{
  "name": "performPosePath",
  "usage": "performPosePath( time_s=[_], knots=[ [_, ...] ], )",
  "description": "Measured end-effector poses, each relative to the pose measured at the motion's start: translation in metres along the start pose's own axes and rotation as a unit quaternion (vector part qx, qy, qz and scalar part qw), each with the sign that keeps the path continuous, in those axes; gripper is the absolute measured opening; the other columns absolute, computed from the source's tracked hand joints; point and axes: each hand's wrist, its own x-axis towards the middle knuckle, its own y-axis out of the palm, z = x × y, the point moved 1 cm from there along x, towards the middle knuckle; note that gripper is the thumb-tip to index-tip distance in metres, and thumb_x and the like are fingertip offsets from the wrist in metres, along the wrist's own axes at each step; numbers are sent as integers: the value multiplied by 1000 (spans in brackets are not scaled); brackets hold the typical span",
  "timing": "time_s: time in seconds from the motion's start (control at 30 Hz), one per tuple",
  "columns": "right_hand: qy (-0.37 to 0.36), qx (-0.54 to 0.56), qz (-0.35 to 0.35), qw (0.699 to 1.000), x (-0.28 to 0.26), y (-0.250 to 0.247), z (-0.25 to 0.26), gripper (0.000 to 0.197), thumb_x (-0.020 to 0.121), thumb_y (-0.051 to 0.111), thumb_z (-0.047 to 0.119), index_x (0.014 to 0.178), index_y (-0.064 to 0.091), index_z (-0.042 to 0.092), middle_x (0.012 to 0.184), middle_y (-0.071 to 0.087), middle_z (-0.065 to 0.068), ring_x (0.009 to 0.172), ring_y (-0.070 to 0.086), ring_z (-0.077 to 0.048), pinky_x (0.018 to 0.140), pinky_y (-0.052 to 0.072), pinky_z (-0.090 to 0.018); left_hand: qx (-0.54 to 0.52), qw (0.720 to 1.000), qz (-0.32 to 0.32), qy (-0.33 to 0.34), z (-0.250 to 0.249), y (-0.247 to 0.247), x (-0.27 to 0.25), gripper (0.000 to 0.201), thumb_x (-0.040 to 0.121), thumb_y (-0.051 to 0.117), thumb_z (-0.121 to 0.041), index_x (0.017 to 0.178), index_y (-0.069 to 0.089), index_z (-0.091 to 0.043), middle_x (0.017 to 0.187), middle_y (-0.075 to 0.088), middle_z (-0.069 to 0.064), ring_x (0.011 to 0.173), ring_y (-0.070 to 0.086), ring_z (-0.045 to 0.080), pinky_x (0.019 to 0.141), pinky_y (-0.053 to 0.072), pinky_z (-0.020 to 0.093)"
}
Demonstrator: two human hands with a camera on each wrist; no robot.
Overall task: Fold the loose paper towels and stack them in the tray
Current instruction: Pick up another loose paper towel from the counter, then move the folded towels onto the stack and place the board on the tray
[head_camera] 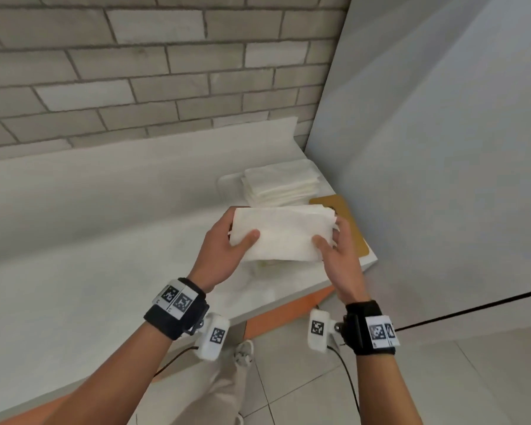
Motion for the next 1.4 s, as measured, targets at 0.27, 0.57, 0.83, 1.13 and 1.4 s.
performPosePath(
  time_s=[0.27, 0.57, 0.83, 1.13, 1.4],
  knots=[
    [-42, -315, 26, 948, 77, -19, -42, 71, 98, 59, -4, 156, 38, 31, 95, 70, -6, 80, 66, -23, 79, 57, -41, 216, 975, 1, -58, 57, 59, 48, 54, 98, 70, -15, 140, 41, -35, 71, 61, 2, 66, 64, 18, 74, 58, 43],
    [-190, -444, 20, 875, 88, -27, -28, 33, 98, 70, 6, 126, 70, 23, 129, 61, -9, 100, 68, -26, 76, 61, -37, 419, 905, -16, 73, 41, 81, 56, 39, 88, 79, -15, 124, 67, -19, 106, 45, 2, 90, 49, 21, 68, 51, 30],
    [-92, -478, 323, 812, 125, 9, -47, 40, 94, 79, 11, 129, 67, 25, 136, 47, -5, 127, 52, -28, 101, 51, -37, 460, 864, 204, -27, 52, 116, 87, 16, 96, 73, -30, 110, 66, -24, 120, 61, -6, 120, 55, 23, 90, 53, 42],
    [-133, -532, 373, 749, 148, -11, -56, 76, 90, 65, -13, 149, 50, 32, 133, 43, -11, 112, 55, -30, 85, 57, -35, 611, 724, 308, -89, 41, 106, 90, 83, 92, 62, 6, 158, 32, -33, 147, 38, 12, 117, 60, 40, 75, 50, 39],
    [-126, -508, 455, 720, 156, -13, -48, 56, 99, 58, 0, 139, 35, 33, 109, 54, -10, 76, 69, -22, 72, 60, -39, 627, 691, 353, -75, 51, 121, 101, 58, 99, 52, 5, 152, 38, -13, 145, 36, 28, 97, 70, 37, 69, 53, 42]
  ],
)
